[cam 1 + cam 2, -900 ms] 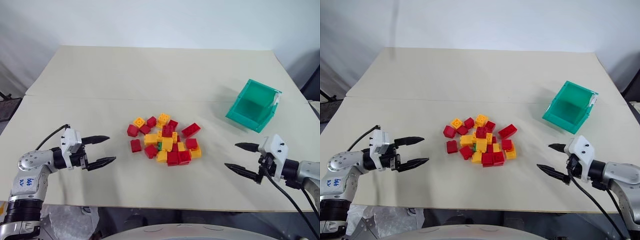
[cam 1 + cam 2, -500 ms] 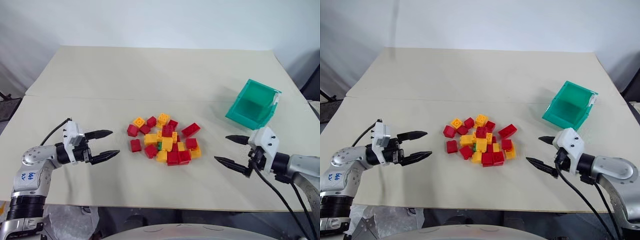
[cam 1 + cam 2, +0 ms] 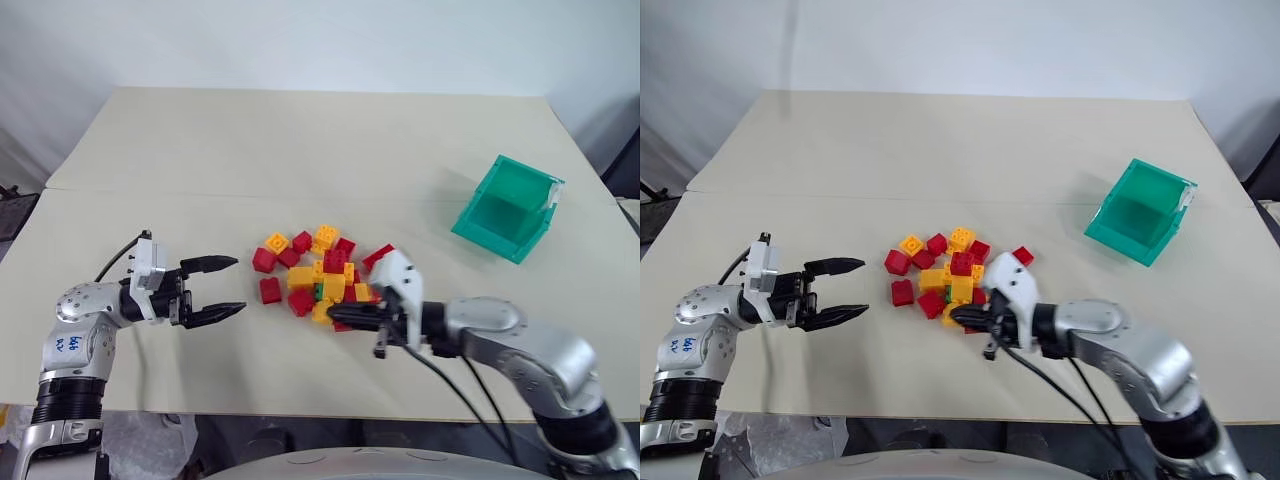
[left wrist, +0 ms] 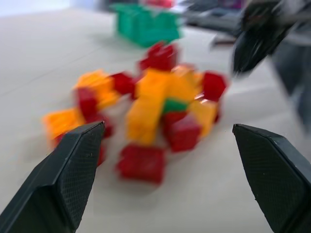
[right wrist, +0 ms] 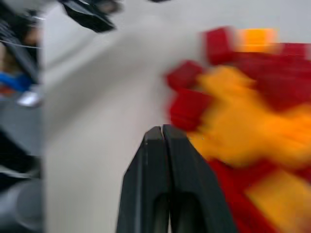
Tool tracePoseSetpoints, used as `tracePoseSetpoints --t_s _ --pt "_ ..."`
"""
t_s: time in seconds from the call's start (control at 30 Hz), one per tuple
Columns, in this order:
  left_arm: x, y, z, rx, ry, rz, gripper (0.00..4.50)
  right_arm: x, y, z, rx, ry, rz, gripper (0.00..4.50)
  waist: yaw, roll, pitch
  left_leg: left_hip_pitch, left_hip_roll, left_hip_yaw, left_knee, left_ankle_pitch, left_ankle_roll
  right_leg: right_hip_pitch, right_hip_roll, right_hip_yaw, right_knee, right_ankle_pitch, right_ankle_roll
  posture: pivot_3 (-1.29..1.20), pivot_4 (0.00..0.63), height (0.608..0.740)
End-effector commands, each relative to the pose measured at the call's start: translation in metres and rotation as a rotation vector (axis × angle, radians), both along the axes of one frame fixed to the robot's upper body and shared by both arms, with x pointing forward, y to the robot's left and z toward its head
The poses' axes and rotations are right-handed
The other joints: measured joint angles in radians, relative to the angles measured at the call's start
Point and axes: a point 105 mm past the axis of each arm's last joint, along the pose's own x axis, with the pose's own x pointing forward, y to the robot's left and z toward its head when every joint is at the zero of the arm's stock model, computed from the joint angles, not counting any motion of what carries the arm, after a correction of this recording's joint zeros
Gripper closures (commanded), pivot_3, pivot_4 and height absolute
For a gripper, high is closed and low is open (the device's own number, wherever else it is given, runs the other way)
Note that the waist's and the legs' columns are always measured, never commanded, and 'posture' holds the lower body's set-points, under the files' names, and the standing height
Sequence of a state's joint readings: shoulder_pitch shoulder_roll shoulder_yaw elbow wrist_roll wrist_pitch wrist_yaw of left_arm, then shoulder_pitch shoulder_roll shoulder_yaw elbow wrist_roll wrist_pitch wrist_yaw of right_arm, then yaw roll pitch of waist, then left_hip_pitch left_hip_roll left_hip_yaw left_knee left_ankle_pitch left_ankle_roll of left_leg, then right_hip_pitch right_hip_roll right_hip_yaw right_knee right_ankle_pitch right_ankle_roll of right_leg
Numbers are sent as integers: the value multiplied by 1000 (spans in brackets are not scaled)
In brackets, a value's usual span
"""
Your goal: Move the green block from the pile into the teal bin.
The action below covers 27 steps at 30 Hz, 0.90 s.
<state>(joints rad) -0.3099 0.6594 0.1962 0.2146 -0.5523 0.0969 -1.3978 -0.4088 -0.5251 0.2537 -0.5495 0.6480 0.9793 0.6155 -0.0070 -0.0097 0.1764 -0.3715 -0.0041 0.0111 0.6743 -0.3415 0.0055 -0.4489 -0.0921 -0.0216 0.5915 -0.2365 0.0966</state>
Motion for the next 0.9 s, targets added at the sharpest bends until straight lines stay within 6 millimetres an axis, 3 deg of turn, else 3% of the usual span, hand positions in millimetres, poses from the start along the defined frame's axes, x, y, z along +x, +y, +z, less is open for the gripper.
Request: tracePoseSetpoints --t_s 0.03,0.17,0.23,0.3,0.57,0.8,0.9 --pt "-5 2 8 -13 -34 -53 0 17 15 1 -4 -35 -3 4449 -1 0 0 0 0 1 2 0 0 0 1 0 0 0 0 0 150 740" --pt "-7 -1 7 -17 -35 -68 0 42 31 -11 -26 -94 -39 4449 2 0 0 0 0 1 6 -4 8 2 7 1 0 1 2 0 150 740" --pt "-6 -1 8 -21 -46 -54 0 58 27 -11 -42 -136 -91 4449 4 0 0 0 0 1 6 -4 8 3 7 1 0 1 2 0 150 740" --pt "-5 -1 8 -21 -54 -48 0 67 20 -6 -32 -161 -134 4449 5 0 0 0 0 1 7 -4 9 3 6 1 1 1 2 0 150 740" --pt "-2 -3 7 -26 -64 -19 0 111 -43 2 -85 -265 -431 4449 3 0 0 0 0 1 7 -4 8 3 5 1 0 1 2 0 150 740" --pt "2 -8 4 -37 -60 -22 0 80 -62 30 -55 -293 -285 4449 3 1 1 -1 0 2 6 -5 9 3 6 1 0 1 2 0 150 740" --pt "3 -9 4 -37 -58 -30 0 56 -75 37 -75 -246 -159 3900 5 1 1 0 0 3 7 -6 11 3 7 2 0 2 3 0 150 740"
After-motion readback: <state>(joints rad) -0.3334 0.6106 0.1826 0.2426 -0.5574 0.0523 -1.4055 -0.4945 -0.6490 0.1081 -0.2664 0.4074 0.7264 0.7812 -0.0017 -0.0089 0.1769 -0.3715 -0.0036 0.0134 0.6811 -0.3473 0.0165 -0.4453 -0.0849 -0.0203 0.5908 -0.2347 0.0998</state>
